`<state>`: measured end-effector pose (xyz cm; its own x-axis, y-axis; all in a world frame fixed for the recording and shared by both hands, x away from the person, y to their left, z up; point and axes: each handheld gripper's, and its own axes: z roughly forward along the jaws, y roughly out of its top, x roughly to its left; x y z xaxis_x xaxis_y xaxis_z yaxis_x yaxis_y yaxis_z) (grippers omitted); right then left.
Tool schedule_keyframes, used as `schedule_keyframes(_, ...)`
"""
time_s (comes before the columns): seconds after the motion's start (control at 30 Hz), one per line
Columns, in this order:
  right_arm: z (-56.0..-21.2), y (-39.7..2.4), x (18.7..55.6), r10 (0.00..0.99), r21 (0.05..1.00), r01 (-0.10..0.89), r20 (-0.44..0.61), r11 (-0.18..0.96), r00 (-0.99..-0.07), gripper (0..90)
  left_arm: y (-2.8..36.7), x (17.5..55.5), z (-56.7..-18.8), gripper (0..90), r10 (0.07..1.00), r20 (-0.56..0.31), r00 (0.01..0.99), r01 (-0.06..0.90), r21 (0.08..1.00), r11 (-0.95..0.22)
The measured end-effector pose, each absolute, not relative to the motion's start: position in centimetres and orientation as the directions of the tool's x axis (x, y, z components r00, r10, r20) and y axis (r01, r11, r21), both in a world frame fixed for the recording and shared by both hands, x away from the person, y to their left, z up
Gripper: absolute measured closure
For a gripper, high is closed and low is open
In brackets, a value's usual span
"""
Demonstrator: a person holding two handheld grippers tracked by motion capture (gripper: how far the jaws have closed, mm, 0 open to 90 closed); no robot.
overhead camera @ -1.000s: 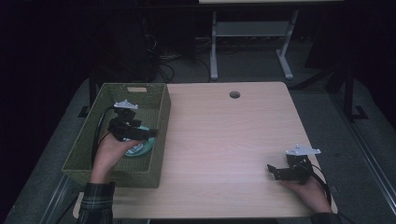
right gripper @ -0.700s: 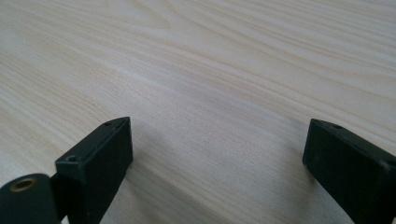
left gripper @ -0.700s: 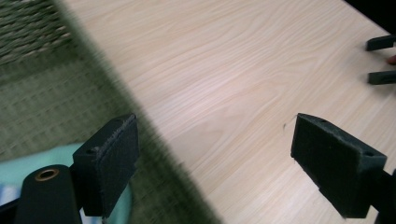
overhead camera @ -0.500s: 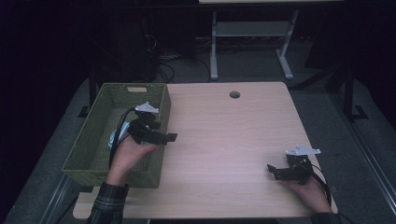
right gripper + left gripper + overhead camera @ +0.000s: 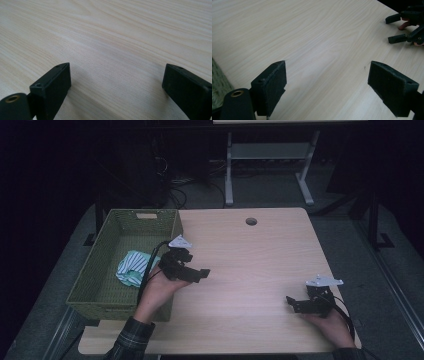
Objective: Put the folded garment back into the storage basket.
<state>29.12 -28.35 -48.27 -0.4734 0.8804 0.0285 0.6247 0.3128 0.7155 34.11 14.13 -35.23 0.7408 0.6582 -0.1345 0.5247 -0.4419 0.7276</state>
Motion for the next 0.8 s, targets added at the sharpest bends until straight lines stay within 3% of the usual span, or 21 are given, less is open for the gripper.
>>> schedule_keyframes(0.8,-48.3,-28.4,29.1,0.88,0.715,0.625,0.028,0.314,-0.474,7.6,9.5,32.7,-40.6,14.5,0.632,-0.052,0.773,0.465,0.724,-0.509)
